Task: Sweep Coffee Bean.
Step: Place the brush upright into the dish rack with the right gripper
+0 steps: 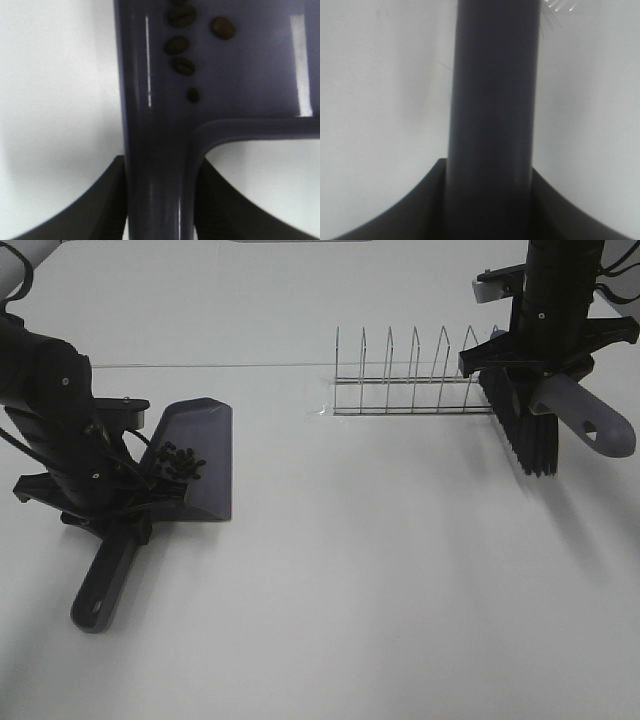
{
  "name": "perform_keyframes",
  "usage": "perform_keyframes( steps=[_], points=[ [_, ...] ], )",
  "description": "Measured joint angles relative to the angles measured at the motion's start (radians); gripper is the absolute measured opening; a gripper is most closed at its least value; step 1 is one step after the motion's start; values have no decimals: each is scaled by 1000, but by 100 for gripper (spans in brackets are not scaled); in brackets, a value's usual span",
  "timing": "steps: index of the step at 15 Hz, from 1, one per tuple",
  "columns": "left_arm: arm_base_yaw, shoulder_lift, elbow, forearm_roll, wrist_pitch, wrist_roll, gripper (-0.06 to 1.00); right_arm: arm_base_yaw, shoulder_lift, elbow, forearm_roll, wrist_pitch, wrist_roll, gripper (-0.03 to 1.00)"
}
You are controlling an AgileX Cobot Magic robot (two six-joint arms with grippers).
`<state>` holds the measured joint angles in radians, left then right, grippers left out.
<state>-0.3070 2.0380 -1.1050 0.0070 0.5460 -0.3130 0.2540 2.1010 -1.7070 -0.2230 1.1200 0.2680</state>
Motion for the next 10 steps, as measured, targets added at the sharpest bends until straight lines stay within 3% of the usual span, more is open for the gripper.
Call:
perform_keyframes(
  steps=[3, 10],
  points=[
    [0, 0, 0, 0, 0, 0, 36, 0, 17, -12, -4, -23, 3, 35],
    [0, 0, 0, 0, 0, 0, 36, -1, 123, -141, -23, 25, 6, 35]
  ],
)
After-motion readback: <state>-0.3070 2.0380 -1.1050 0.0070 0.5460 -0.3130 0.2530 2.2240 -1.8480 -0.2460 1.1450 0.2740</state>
